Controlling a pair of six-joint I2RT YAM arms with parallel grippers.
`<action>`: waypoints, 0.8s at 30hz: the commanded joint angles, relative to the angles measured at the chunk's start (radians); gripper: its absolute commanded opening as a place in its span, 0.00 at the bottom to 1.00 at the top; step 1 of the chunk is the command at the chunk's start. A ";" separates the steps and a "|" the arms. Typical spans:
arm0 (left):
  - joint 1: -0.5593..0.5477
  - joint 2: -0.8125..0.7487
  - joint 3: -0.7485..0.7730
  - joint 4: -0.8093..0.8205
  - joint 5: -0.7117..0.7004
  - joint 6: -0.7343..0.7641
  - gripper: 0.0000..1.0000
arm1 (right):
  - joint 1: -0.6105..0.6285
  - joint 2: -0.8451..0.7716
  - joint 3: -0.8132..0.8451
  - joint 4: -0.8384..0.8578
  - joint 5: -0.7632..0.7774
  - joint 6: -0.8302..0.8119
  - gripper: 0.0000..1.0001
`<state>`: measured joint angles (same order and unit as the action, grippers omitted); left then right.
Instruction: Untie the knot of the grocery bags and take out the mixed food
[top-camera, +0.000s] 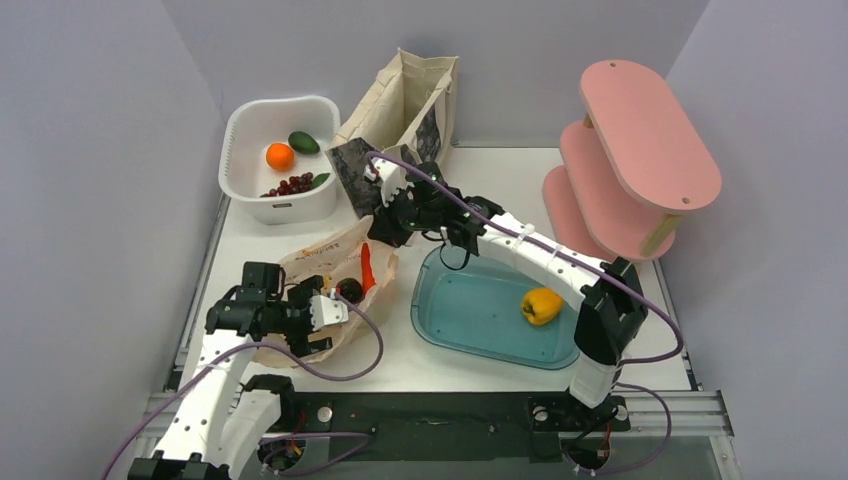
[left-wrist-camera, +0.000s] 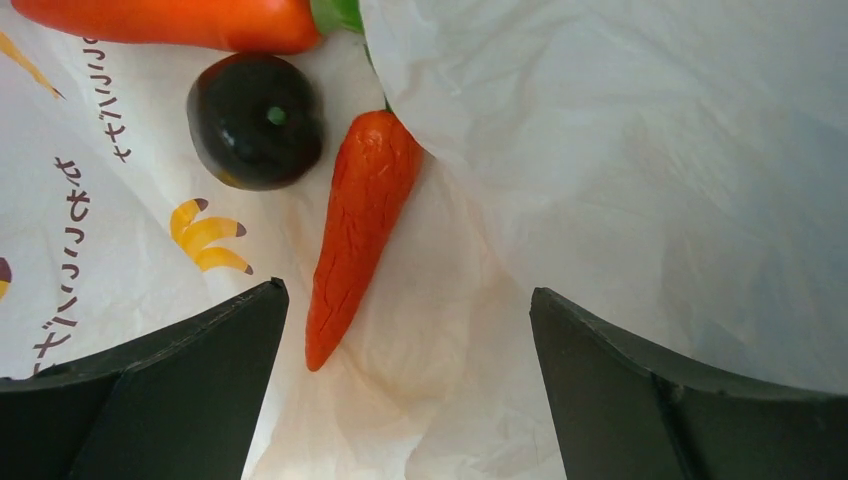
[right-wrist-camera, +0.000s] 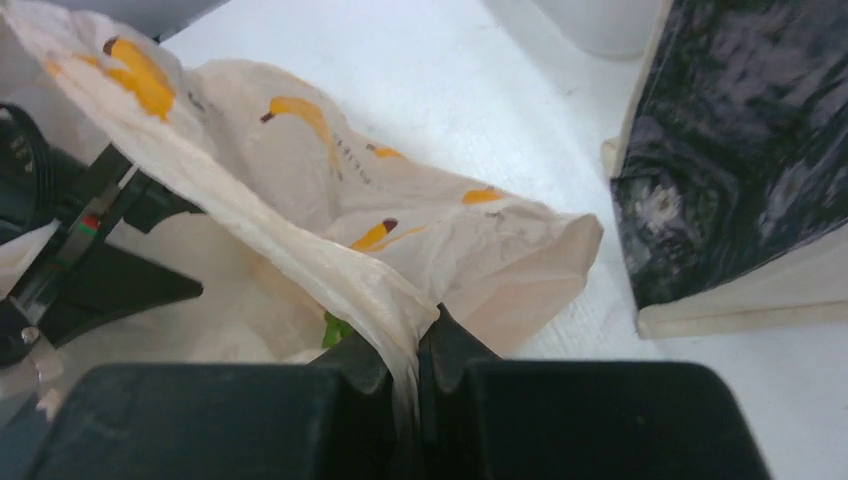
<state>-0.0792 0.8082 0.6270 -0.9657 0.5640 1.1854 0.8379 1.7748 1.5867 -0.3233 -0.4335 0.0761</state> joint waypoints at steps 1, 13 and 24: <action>-0.011 -0.108 -0.052 -0.106 0.009 0.221 0.92 | 0.006 -0.119 -0.117 -0.020 -0.089 0.029 0.00; -0.013 0.042 0.012 0.214 0.181 0.042 0.91 | -0.002 -0.071 -0.262 -0.216 -0.029 -0.232 0.00; -0.029 0.275 0.055 0.132 0.095 0.257 0.73 | -0.017 -0.010 -0.134 -0.227 -0.050 -0.219 0.00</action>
<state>-0.1020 1.0344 0.6777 -0.8051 0.6956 1.3605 0.8249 1.7710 1.4048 -0.5560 -0.4725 -0.1253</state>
